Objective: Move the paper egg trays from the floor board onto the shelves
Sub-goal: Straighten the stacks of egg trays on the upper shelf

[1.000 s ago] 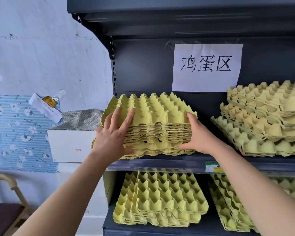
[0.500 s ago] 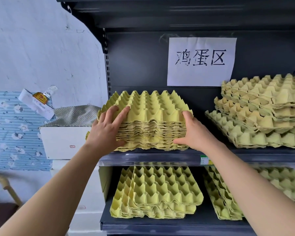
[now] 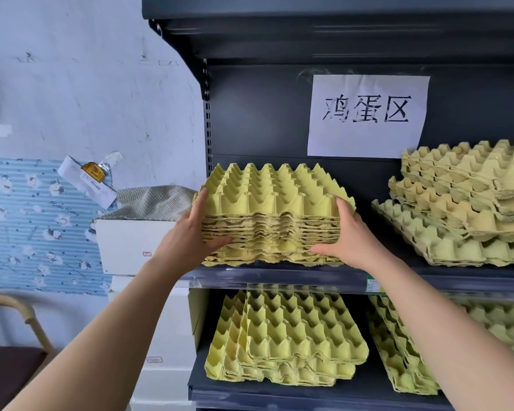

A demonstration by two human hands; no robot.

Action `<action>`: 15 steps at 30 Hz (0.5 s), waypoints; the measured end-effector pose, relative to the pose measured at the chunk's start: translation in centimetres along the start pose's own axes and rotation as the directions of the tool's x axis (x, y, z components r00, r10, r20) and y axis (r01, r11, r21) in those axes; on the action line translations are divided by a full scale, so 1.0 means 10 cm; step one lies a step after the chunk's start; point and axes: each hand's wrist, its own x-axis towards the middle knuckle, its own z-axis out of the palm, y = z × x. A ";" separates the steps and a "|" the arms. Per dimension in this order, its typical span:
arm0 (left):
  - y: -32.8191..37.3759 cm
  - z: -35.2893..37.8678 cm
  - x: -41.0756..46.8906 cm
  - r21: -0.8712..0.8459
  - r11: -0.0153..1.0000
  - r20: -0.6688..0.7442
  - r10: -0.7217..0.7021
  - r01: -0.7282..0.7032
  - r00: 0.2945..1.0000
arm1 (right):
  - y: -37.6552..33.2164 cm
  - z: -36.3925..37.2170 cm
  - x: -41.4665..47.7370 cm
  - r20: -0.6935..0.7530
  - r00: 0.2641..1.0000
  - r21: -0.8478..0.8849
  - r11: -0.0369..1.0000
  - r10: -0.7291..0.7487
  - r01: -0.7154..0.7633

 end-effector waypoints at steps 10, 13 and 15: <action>0.00 0.07 -0.02 0.101 0.995 0.012 0.000 -0.001 1.000 | -0.09 0.04 0.03 -0.030 0.996 -0.008 0.997 0.079 -0.079; 0.04 0.01 0.01 0.083 0.996 -0.026 -0.021 0.023 0.999 | -0.09 0.01 0.03 -0.030 0.997 -0.046 0.996 0.077 -0.078; 0.08 -0.03 0.02 -0.039 0.999 -0.032 -0.030 0.029 0.999 | -0.08 -0.01 0.02 -0.036 0.997 -0.057 0.995 0.074 -0.076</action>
